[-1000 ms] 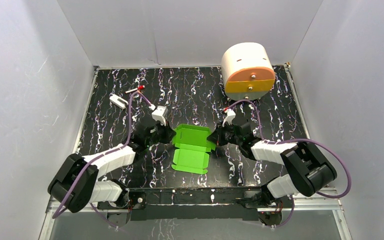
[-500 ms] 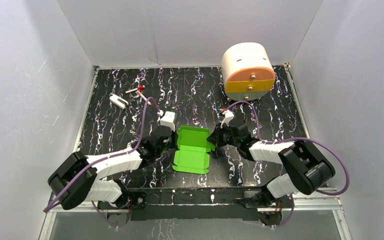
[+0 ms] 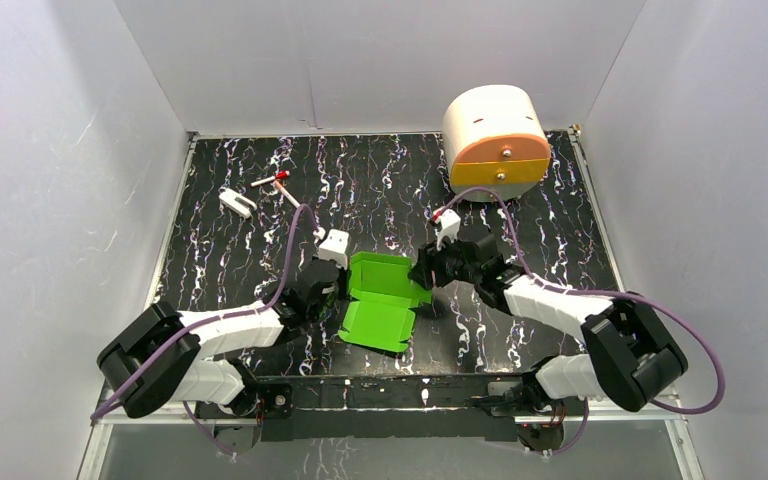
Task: Fold the paper box
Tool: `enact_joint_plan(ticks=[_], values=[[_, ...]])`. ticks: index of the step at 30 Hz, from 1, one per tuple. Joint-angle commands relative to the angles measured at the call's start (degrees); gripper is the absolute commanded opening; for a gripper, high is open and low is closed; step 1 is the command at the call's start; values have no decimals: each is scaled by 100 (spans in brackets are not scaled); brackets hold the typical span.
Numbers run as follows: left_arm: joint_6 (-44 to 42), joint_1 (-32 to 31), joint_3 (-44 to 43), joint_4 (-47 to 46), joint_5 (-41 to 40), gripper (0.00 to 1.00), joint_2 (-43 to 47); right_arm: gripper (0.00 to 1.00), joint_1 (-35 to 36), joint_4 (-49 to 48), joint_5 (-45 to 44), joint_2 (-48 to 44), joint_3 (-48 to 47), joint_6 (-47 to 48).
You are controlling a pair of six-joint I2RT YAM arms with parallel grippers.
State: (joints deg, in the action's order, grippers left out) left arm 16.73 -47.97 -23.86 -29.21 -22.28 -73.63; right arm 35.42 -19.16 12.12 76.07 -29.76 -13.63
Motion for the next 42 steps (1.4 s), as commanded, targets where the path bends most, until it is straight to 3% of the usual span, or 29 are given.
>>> enact_joint_plan(ticks=[1, 7, 13, 20, 26, 34, 42], values=[[-285, -56, 82, -269, -39, 1, 24, 66, 32, 924, 50, -322, -744, 1047], [-364, -58, 126, -351, 16, 0, 92, 83, 35, 2088, 236, -388, -1744, 1822], [-435, -57, 123, -350, -8, 0, 159, 93, 35, 2779, 443, -321, -2378, 2249], [-461, -56, 140, -280, -113, 0, 349, 99, 32, 2901, 480, -543, -2262, 2120], [-506, -58, 131, -326, 32, 0, 328, 97, 31, 2596, 870, -190, -2387, 1960], [-524, -58, 192, -446, 79, 0, 331, 75, 84, 2744, 963, 955, -2932, 2335], [-514, -54, 195, -527, 101, 0, 269, 66, 310, 2701, 860, 1440, -3046, 2707]])
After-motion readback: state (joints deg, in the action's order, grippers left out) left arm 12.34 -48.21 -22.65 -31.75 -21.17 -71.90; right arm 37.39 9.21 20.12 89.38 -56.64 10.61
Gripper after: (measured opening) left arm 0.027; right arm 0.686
